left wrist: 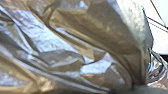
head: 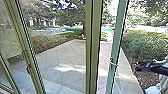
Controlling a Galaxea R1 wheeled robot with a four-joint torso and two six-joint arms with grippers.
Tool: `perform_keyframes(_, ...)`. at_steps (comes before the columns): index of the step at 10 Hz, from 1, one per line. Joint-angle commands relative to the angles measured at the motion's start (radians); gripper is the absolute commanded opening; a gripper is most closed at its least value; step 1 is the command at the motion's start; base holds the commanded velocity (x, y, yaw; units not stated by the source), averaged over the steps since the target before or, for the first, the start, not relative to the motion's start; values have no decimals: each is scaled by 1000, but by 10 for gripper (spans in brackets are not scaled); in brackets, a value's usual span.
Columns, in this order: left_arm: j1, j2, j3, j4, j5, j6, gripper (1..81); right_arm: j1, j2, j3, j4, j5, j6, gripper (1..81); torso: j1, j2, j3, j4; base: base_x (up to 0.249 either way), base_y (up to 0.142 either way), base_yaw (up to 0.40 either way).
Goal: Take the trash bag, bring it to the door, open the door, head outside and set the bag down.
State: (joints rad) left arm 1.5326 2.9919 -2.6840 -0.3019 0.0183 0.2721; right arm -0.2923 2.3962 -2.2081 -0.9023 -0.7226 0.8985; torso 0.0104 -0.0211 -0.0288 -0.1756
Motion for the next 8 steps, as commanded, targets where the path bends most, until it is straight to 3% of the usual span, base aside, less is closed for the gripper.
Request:
perform_keyframes(1,-44,-2,4,-14,63,4,10,175,-44,-105,-193,-1,-36,811,0,0,0,0,0,0,0)
perform_keyframes(5,-44,9,1,-14,63,4,10,189,-128,-129,-251,12,-143,811,0,0,0,0,0,0,0)
perform_keyframes(8,-44,9,1,-14,62,4,10,189,-170,-145,-253,15,-199,811,0,0,0,0,0,0,0)
